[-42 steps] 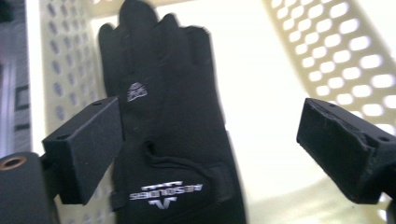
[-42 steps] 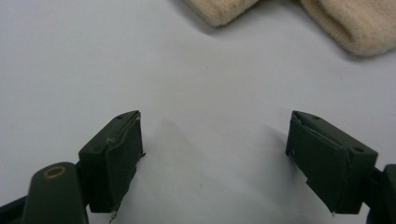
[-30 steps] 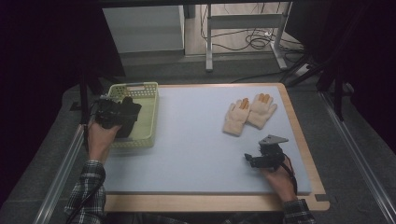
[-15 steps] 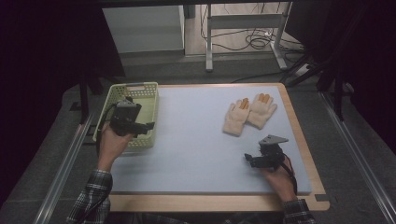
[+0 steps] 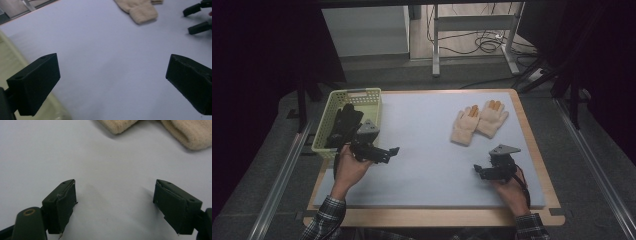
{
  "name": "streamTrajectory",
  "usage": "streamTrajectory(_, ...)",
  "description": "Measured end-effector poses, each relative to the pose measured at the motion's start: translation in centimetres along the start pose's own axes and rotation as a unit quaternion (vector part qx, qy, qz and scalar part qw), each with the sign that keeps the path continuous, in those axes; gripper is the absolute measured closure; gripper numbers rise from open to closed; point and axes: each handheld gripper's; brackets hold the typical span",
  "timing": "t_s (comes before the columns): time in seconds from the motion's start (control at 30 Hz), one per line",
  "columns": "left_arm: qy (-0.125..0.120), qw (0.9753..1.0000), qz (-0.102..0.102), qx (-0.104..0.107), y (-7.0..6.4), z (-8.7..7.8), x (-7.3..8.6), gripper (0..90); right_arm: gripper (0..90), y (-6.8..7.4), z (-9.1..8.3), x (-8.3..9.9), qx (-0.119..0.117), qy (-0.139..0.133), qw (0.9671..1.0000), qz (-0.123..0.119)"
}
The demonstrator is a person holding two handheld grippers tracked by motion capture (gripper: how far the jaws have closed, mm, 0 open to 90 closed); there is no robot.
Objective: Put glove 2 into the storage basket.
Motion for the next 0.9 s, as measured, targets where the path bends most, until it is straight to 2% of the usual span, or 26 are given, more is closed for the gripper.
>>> streamTrajectory(0.2,-0.006,0.9997,0.018,0.014,-2.5,1.0,1.3,0.0,18.3,0.0,0.0,0.0,0.0,0.0,1.0,0.0)
streamTrajectory(0.4,0.007,0.9994,0.031,0.015,-4.4,2.5,3.8,0.0,18.2,0.0,0.0,0.0,-0.001,0.0,1.0,0.0)
streamTrajectory(0.53,0.015,0.9995,0.017,0.022,-4.8,3.3,5.6,0.0,18.1,0.0,0.0,0.0,-0.001,0.001,1.0,0.001)
streamTrajectory(0.77,0.052,0.9986,-0.003,-0.002,-3.9,4.6,8.4,0.0,18.3,-0.1,0.0,0.0,-0.002,0.001,1.0,0.002)
streamTrajectory(0.87,0.079,0.9967,-0.006,-0.017,-3.5,5.2,9.1,0.0,18.2,-0.1,0.0,0.0,-0.003,0.001,1.0,0.002)
streamTrajectory(0.9,0.077,0.9968,-0.021,-0.009,-3.2,5.2,9.1,0.0,18.3,-0.1,0.0,0.0,-0.003,0.001,1.0,0.003)
Point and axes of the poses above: each handheld gripper's, and its own axes: z roughly forward along the jaws, x roughly out of its underside, y roughly to its left, and after that the axes turned 3 degrees about -y, right-handed
